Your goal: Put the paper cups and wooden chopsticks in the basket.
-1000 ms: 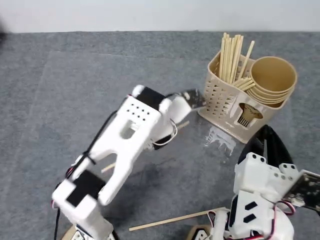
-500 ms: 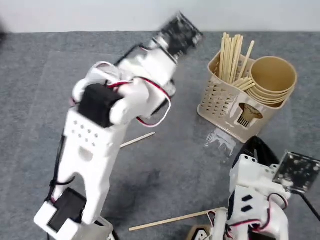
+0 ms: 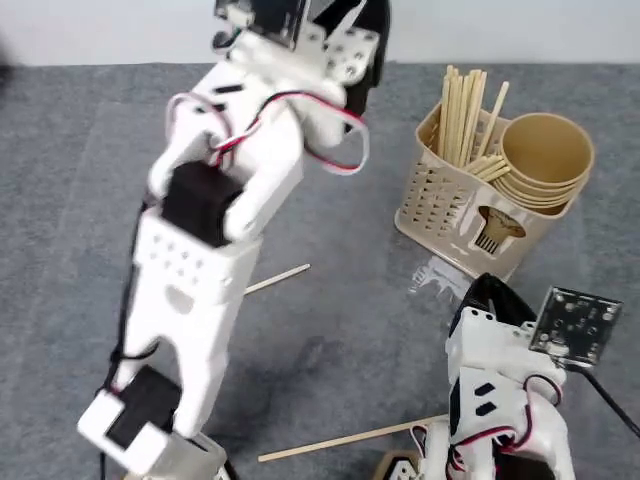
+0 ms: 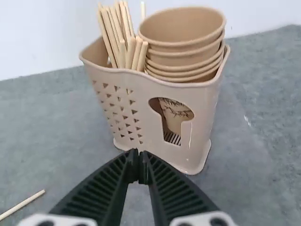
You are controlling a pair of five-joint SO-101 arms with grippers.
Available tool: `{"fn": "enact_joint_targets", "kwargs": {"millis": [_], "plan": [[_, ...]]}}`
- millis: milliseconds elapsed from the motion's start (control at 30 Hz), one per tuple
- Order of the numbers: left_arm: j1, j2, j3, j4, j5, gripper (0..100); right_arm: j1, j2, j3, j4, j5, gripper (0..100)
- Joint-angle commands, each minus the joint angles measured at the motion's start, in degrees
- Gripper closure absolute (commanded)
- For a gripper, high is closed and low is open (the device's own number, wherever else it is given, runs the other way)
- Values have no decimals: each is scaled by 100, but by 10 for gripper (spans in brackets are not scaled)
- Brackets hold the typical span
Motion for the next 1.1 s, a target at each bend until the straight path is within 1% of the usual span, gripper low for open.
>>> {"fn": "enact_joint_targets", "kwargs": {"millis": [0, 100, 233, 400, 500, 600, 633, 667, 733, 800, 833, 1000, 1067], "plan": [[70, 387, -127, -677, 580, 989, -57, 145, -26, 13, 26, 991], [185, 800, -127, -1073, 818, 989, -57, 145, -18, 13, 18, 991], [413, 1327, -127, -1442, 897, 989, -57, 145, -18, 13, 18, 991], [519, 1960, -136, -1644, 897, 989, -57, 145, -18, 22, 18, 991], [536, 2224, -119, -1547, 888, 989, -57, 145, -18, 13, 18, 991], [563, 2365, -171, -1011, 826, 987, -57, 145, -18, 13, 18, 991], [589, 2374, -171, -800, 703, 976, -57, 145, -18, 13, 18, 991], [624, 2365, -180, -589, 607, 953, -57, 145, -18, 13, 18, 991], [668, 2365, -286, -105, 545, 875, -57, 145, -18, 13, 18, 991], [677, 2321, -514, 536, 545, 795, -57, 145, -18, 13, 18, 991], [677, 2295, -637, 826, 545, 772, -57, 145, -18, 13, 18, 991], [475, 2066, -1402, 2022, 475, 776, -57, 145, -18, 4, 18, 991], [281, 2004, -1640, 2479, 79, 784, -57, 145, -18, 4, 18, 991]]}}
